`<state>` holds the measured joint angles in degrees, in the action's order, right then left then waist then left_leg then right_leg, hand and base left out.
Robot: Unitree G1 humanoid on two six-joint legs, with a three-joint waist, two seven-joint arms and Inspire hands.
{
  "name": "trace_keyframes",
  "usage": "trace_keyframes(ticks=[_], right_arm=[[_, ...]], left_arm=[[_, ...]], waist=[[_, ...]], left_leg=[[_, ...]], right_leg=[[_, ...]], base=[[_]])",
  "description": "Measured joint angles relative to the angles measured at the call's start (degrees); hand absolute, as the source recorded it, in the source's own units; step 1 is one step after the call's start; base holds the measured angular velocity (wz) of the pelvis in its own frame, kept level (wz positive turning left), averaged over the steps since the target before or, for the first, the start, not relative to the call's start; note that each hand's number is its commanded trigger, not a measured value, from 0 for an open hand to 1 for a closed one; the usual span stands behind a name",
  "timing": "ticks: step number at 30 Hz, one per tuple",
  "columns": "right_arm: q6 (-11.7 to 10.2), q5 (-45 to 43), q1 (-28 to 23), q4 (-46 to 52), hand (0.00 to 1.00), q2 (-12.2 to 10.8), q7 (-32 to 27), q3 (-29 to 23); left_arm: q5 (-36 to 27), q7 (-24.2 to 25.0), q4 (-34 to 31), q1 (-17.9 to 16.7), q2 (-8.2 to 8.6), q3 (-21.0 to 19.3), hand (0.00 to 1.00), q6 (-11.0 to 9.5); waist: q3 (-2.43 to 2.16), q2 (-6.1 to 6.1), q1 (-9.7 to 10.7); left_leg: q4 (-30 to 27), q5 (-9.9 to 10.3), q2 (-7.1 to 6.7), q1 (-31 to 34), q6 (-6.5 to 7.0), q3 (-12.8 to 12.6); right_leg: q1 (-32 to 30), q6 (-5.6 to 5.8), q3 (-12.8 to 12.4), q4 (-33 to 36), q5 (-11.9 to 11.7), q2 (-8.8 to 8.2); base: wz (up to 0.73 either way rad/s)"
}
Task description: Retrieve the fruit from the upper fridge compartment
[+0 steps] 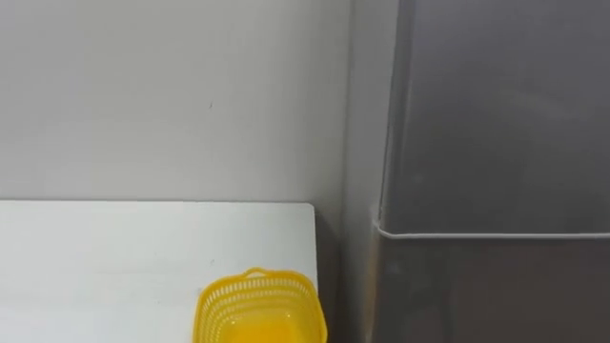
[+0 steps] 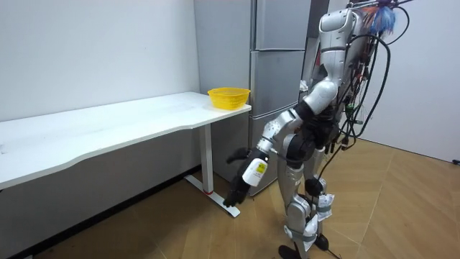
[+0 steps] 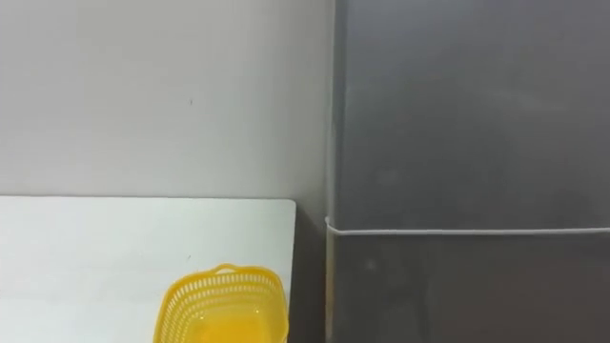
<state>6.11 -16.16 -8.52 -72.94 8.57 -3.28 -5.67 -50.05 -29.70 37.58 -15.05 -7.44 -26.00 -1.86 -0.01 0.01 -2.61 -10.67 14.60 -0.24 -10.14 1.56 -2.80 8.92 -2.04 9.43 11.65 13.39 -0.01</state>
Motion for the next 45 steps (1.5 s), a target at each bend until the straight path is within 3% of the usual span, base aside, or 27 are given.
trace_keyframes(ticks=[3, 5, 9, 14, 16, 18, 19, 22, 27, 31, 37, 42, 43, 45], right_arm=[[-0.61, -1.09, -0.65, 0.14, 0.0, 0.03, -0.48, -0.8], [-0.77, -2.44, -1.81, 1.08, 0.0, -0.05, -0.46, -0.67], [-1.42, -2.91, -2.47, 1.94, 0.0, 0.01, -0.91, -0.75], [-1.91, -5.31, -3.33, 1.83, 0.0, -0.24, -0.88, -0.65], [-1.57, -4.52, -3.68, 1.9, 0.0, -0.27, -0.78, -0.59], [-1.4, -3.89, -4.22, 1.92, 0.0, -0.23, -0.75, -0.55], [-1.31, -3.67, -4.63, 1.91, 0.0, -0.32, -0.62, -0.22], [-1.11, -3.83, -5.15, 1.89, 0.0, -0.71, 0.33, -0.04], [-1.13, -3.96, -4.98, 1.65, 0.0, -0.69, 2.88, -0.06], [-0.77, -4.4, -4.13, 1.4, 0.0, -0.81, 6.02, -0.1], [-0.77, -4.52, -1.33, -1.05, 0.0, -0.9, 8.41, -0.07], [-1.02, -4.52, 0.8, -3.24, 0.0, -0.69, 9.6, -0.07], [-1.04, -4.51, 0.91, -3.25, 0.0, -0.63, 9.71, -0.07], [-1.03, -4.54, 0.9, -3.16, 0.0, -0.55, 9.77, -0.08]], left_arm=[[-6.0, -5.13, -3.67, 0.54, 0.05, -1.31, 0.0, -1.96], [-9.55, -9.42, -10.48, 0.45, 0.11, -2.64, 0.0, -3.42], [-9.36, -15.85, -21.55, 0.94, -0.03, -3.51, 0.0, -6.28], [5.11, -23.46, -39.79, 2.0, -0.43, -3.96, 0.0, -8.23], [12.56, -24.82, -47.11, 3.69, -2.06, -4.39, 0.0, -8.69], [17.38, -24.8, -52.31, 3.91, -3.56, -5.1, 0.0, -9.02], [20.15, -24.81, -55.23, 4.25, -3.73, -5.68, 0.0, -9.32], [24.99, -24.33, -62.55, 4.24, -3.73, -5.5, 0.0, -9.71], [26.05, -17.45, -65.96, 5.75, -4.03, -4.18, 0.0, -9.69], [26.03, -7.83, -70.73, 5.95, -4.29, 2.38, 0.0, -7.81], [25.77, 7.07, -72.24, 6.2, -4.48, 10.86, 0.0, -6.17], [25.33, 16.9, -72.13, 11.01, -4.6, 16.66, 0.0, -3.51], [25.32, 19.49, -72.16, 11.94, -4.7, 18.16, 0.0, -2.76], [25.33, 23.36, -72.19, 13.21, -4.72, 19.89, 0.0, -1.37]], waist=[[-0.56, 0.67, -0.4], [-0.63, 0.24, -1.34], [-0.58, 0.02, -2.14], [-0.51, 0.02, -1.89], [-0.51, 0.42, -2.04], [-0.4, 0.65, -1.75], [-0.5, 1.06, -1.5], [-0.19, 1.43, -0.59], [-0.04, 1.98, 0.86], [-0.06, 1.12, 1.85], [0.02, 0.77, 5.75], [0.55, 0.55, 7.25], [0.58, 1.18, 7.45], [0.54, 1.16, 7.66]], left_leg=[[-0.01, -0.03, -0.35, -0.17, 0.01, -0.12], [0.01, -0.04, -0.34, -0.47, 0.0, -0.22], [-0.09, -0.04, -0.44, -0.55, 0.01, -0.17], [0.02, -0.01, -0.48, -0.46, 0.04, 0.21], [0.05, 0.0, -0.48, -0.44, 0.06, 0.63], [0.05, 0.0, -0.48, -0.37, 0.06, 1.13], [-0.03, 0.0, -0.5, -0.4, 0.06, 1.53], [-0.09, 0.0, -0.59, -0.46, 0.06, 1.69], [-0.39, -0.02, -0.59, -0.34, 0.04, 1.9], [-0.96, -0.02, -0.52, 0.83, 0.04, 1.97], [-1.03, -0.02, -0.51, 1.24, 0.05, 1.58], [-1.18, -0.04, -0.49, 1.82, 0.06, 1.59], [-1.18, -0.04, -0.48, 1.87, 0.06, 1.54], [-1.15, -0.04, -0.47, 1.86, 0.06, 1.43]], right_leg=[[-0.1, 0.02, -0.72, 0.2, -0.01, 0.09], [-0.23, 0.02, -1.08, 0.23, -0.01, 0.12], [-0.3, 0.04, -1.55, 0.1, -0.02, 0.08], [-0.33, 0.13, -1.63, 0.05, -0.02, 0.1], [-0.17, 0.14, -1.42, 0.04, -0.04, 0.12], [-0.19, 0.13, -1.33, 0.06, -0.05, 0.14], [-0.12, 0.13, -1.18, 0.11, -0.04, 0.13], [0.04, 0.13, -0.96, 0.01, -0.04, 0.15], [0.18, 0.1, -0.53, -0.08, -0.03, 0.07], [-0.74, 0.1, -0.67, 0.1, -0.06, 0.03], [-0.9, 0.13, -0.52, -0.03, -0.18, -0.05], [-1.8, 0.05, -0.86, -0.02, -0.24, 0.07], [-1.86, 0.06, -0.93, -0.05, -0.25, 0.06], [-1.86, 0.08, -1.04, 0.02, -0.26, 0.07]], base=[[-0.06], [-0.11], [-0.07], [0.01], [0.06], [0.05], [0.08], [0.03], [0.03], [0.0], [0.0], [-0.03], [-0.03], [-0.02]])
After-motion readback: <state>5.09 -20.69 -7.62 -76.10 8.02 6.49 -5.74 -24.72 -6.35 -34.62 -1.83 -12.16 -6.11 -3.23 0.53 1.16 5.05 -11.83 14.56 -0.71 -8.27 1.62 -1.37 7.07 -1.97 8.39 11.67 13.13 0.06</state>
